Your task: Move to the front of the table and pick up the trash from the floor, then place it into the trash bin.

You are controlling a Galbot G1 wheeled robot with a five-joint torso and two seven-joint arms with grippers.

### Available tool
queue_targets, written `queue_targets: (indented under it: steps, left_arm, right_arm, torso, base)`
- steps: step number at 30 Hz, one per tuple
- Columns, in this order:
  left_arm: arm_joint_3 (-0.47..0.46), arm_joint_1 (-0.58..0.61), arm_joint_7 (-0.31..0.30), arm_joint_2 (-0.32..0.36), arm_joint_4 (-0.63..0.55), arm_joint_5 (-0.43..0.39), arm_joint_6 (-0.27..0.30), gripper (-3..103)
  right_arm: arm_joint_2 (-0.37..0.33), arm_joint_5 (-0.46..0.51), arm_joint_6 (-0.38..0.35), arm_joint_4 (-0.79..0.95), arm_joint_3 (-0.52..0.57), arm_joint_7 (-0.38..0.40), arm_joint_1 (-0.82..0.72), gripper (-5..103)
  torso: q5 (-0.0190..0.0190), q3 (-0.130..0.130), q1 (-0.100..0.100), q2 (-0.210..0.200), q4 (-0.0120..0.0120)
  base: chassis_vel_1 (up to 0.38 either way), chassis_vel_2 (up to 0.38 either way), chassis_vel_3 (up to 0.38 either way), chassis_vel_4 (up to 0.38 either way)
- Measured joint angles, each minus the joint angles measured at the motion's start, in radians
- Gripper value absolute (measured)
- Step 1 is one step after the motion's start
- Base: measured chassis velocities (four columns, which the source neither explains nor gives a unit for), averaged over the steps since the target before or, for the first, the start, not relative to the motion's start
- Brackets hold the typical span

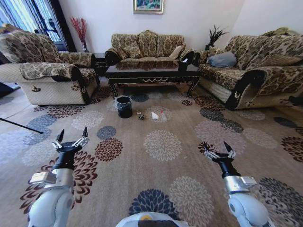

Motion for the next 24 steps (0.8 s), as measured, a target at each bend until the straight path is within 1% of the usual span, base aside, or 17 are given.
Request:
queue_targets:
  steps: [2,4,6,9,11,14,19,22,23,24]
  left_arm:
    - [0.001,0.000,0.000,-0.001,0.001,0.001,0.000,100]
    - [0.006,-0.001,0.000,-0.005,0.004,0.004,-0.001,100]
    - [0.006,-0.002,0.000,-0.006,0.006,0.004,-0.001,100]
    - [0.010,-0.008,0.001,-0.007,0.021,0.009,-0.004,100]
    - [0.010,-0.008,0.001,-0.008,0.024,0.012,-0.006,100]
    - [0.019,0.001,0.001,-0.020,0.035,0.030,-0.019,100]
    - [0.020,0.004,0.001,-0.024,0.030,0.031,-0.020,100]
    - [0.013,0.009,-0.004,-0.025,-0.008,-0.003,-0.008,100]
    - [0.010,0.011,-0.009,-0.025,-0.027,-0.030,0.004,100]
    - [0.010,0.011,-0.009,-0.025,-0.027,-0.030,0.004,100]
  right_arm:
    - [0.001,-0.001,0.000,0.000,0.000,0.000,0.000,100]
    - [0.000,0.002,0.000,0.000,0.000,0.003,0.000,100]
    - [-0.001,0.007,-0.001,0.000,0.000,0.004,-0.001,100]
    - [-0.014,0.026,-0.005,-0.003,0.008,0.013,-0.004,100]
    - [-0.015,0.026,-0.005,-0.004,0.008,0.014,-0.004,100]
    - [-0.014,0.017,0.003,-0.016,0.002,0.025,-0.002,100]
    - [-0.006,-0.002,0.009,-0.024,-0.009,0.030,0.005,100]
    - [-0.002,-0.038,0.017,-0.033,-0.014,0.030,0.009,100]
    - [-0.002,-0.045,0.019,-0.037,-0.015,0.030,0.010,100]
    - [-0.002,-0.045,0.019,-0.037,-0.015,0.030,0.010,100]
  torso:
    - [-0.0001,-0.003,-0.001,-0.004,0.0000]
    - [0.0000,-0.012,-0.002,-0.014,0.0000]
    - [0.0000,-0.014,-0.002,-0.016,0.0000]
    - [-0.0001,-0.028,-0.004,-0.031,0.0000]
    - [0.0000,-0.030,-0.005,-0.034,0.0000]
    - [-0.0001,-0.039,-0.009,-0.048,0.0000]
    - [-0.0001,-0.050,-0.011,-0.060,0.0000]
    - [0.0000,-0.059,-0.013,-0.072,0.0000]
    - [0.0000,-0.064,-0.014,-0.077,0.0000]
    - [0.0000,-0.064,-0.014,-0.077,0.0000]
  base:
    - [0.000,0.000,0.000,0.000]
    - [0.000,0.000,0.000,0.000]
    - [0.000,0.000,0.000,0.000]
    - [0.000,0.000,0.000,0.000]
    - [0.000,0.000,0.000,0.000]
    - [0.000,0.000,0.000,0.000]
    - [0.000,0.000,0.000,0.000]
    - [0.000,0.000,0.000,0.000]
    - [0.000,0.000,0.000,0.000]
    - [0.000,0.000,0.000,0.000]
